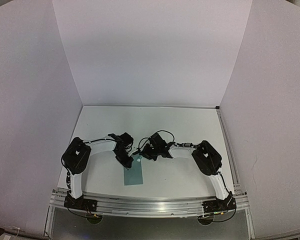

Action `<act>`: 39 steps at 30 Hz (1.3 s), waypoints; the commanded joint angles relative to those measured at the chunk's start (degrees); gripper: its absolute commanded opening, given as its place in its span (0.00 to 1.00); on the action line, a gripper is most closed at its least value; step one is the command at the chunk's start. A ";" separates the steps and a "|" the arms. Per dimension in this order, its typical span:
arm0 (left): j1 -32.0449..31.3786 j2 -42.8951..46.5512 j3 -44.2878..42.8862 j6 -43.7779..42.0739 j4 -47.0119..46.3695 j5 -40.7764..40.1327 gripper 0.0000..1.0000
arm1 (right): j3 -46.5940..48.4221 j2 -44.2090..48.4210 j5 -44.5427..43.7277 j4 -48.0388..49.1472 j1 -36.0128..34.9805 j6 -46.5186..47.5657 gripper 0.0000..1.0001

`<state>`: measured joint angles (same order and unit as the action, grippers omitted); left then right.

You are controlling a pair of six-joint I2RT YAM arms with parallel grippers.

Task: Place the letter into the envelope and seal it

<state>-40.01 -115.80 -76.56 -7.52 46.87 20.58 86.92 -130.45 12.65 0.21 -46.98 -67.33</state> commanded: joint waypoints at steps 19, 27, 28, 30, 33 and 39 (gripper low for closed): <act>-6.39 8.69 11.31 -22.78 -12.34 -5.57 0.16 | 0.59 -3.87 -2.63 -4.32 0.46 0.29 0.00; -6.48 11.68 6.44 -25.20 -8.32 -5.20 0.15 | 0.41 -3.93 -2.65 -4.34 0.43 0.35 0.00; -6.48 11.83 6.06 -25.50 -7.74 -4.97 0.15 | 0.40 -3.93 -2.69 -4.34 0.43 0.31 0.00; -6.50 11.21 6.24 -25.70 -7.01 -5.17 0.14 | 0.36 -3.93 -2.68 -4.34 0.46 0.31 0.00; -6.49 10.05 9.25 -25.60 -7.94 -5.83 0.12 | 0.37 -3.83 -2.70 -4.33 0.44 0.36 0.00; -8.57 2.84 11.54 -22.55 -10.71 -10.05 0.12 | 0.17 -3.84 -2.75 -4.24 0.46 0.27 0.00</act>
<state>-46.39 -107.34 -64.98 -31.52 37.36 14.84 87.77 -131.31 13.60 0.54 -46.89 -67.77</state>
